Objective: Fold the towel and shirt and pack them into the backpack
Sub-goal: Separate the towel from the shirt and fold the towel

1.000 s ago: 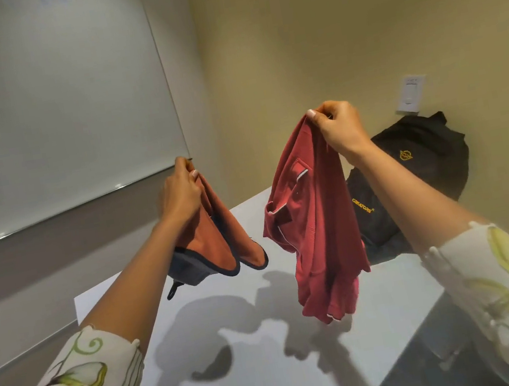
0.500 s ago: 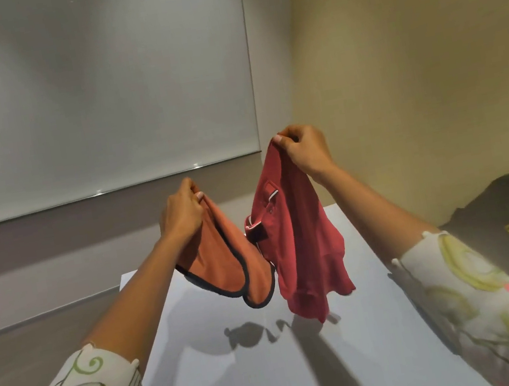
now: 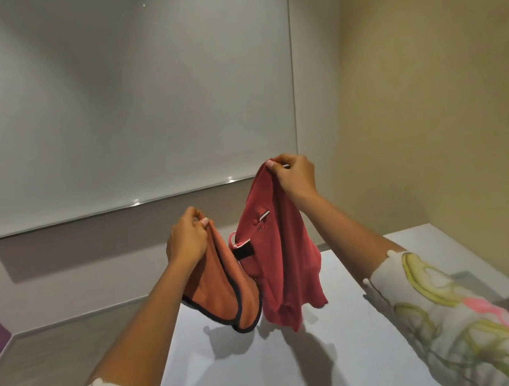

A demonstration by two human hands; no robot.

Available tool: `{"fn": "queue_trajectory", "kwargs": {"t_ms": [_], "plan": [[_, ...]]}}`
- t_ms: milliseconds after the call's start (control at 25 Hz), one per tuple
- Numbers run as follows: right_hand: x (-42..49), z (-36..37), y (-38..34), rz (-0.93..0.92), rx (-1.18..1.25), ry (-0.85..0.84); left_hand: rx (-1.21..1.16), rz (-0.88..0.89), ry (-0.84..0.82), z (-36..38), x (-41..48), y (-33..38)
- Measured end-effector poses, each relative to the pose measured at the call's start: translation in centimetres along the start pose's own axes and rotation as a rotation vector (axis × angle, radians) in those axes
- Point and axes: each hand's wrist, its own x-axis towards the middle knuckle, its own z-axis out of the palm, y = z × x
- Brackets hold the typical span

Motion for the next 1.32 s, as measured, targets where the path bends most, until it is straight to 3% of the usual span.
{"fn": "queue_trajectory", "kwargs": {"t_ms": [240,480,640,1120,1320], "plan": [[1.1,8.1,6.9,0.126,-0.085,-0.112,0.003,-0.121,-0.024,3.4,3.7,-4.5],[-0.2,12.7,14.0,0.307,-0.422,-0.334,-0.041,-0.241,-0.041,6.3,4.3,-8.5],[-2.6,14.2,15.4,0.373,-0.412,-0.512,-0.058,-0.282,-0.049,6.1,4.0,-10.2],[-14.8,10.8,8.7,0.023,-0.363,-0.880,-0.170,-0.256,0.008,-1.7,0.4,-4.4],[-18.7,7.0,5.9,-0.185,-0.555,-0.823,-0.275,-0.264,0.025,-4.5,-3.2,-2.3]]}}
